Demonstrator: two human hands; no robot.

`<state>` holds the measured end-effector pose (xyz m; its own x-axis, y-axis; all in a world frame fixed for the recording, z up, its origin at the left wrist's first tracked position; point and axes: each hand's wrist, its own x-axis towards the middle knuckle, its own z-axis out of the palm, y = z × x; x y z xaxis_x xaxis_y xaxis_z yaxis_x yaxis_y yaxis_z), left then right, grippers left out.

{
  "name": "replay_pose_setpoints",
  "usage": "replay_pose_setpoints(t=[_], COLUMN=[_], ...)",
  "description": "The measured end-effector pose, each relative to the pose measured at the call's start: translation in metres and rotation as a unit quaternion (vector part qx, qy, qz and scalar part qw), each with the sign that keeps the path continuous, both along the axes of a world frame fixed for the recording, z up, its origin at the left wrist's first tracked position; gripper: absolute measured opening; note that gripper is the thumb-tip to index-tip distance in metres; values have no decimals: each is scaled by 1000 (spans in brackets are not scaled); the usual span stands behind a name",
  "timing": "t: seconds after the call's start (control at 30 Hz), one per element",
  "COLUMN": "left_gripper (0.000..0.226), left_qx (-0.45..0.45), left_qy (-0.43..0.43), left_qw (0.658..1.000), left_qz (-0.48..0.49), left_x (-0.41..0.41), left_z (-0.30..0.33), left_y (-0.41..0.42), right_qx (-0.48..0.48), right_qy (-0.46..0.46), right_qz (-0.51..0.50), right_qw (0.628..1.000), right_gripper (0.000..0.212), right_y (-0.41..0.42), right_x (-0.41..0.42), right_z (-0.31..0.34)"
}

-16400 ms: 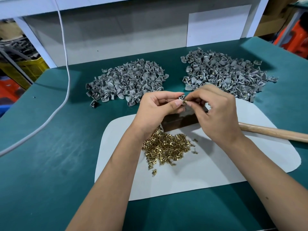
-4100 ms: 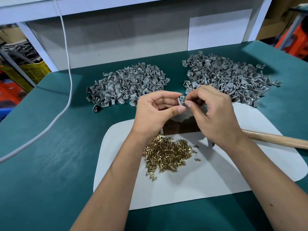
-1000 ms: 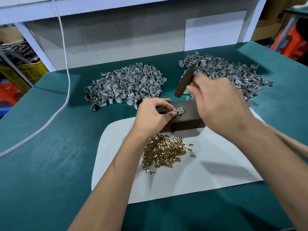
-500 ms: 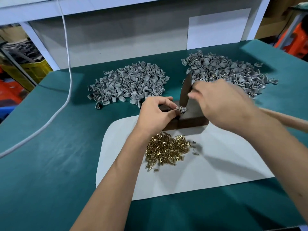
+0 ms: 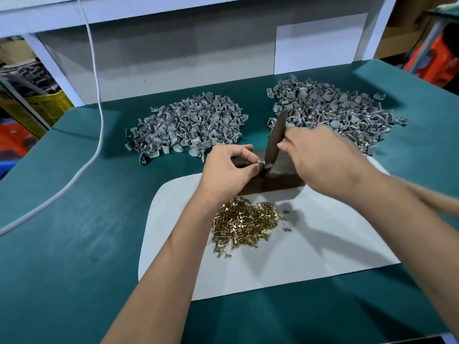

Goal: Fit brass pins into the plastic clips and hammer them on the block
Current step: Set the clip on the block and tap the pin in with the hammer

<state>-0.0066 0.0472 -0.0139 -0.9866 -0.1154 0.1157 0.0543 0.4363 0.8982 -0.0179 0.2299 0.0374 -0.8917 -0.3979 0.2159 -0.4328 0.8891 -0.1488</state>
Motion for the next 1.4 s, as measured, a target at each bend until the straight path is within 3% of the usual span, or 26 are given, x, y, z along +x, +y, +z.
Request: replay_pose_setpoints(t=[0.07, 0.13, 0.3, 0.37, 0.47, 0.63, 0.83, 1.03, 1.13, 1.23, 1.4], left_gripper=[5, 6, 7, 7, 6, 8, 10, 20, 19, 20, 20], left_qx=[-3, -1, -5, 0, -4, -28, -3, 68, 86, 84, 71], left_qy=[2, 3, 1, -2, 2, 19, 15, -16, -24, -24, -15], left_qw=[1000, 1000, 1000, 1000, 1000, 999, 1000, 998, 996, 996, 997], left_qz=[-2, -4, -1, 2, -1, -11, -5, -12, -15, -19, -20], left_x=[1, 1, 2, 3, 0, 2, 0, 0, -1, 0, 2], left_z=[0, 0, 2, 2, 1, 2, -1, -2, -2, -2, 0], left_y=[-1, -1, 1, 1, 0, -1, 1, 2, 1, 2, 1], right_qx=[-12, -92, -15, 2, -100, -4, -109, -22, 4, 13, -2], right_qy=[45, 96, -26, 13, 90, -1, -13, -78, -97, -105, -89], right_qz=[3, -2, 7, 0, -4, 35, 5, -26, -31, -22, 2], right_qw=[999, 991, 1000, 1000, 991, 999, 994, 996, 995, 994, 996], right_gripper=[24, 25, 24, 24, 26, 20, 18, 8, 14, 24, 20], right_y=[6, 7, 2, 10, 10, 0, 39, 77, 78, 74, 59], right_x=[-3, -3, 0, -5, -4, -3, -16, -18, -12, -12, -17], right_z=[8, 7, -3, 7, 7, -4, -1, -13, -23, -25, -12])
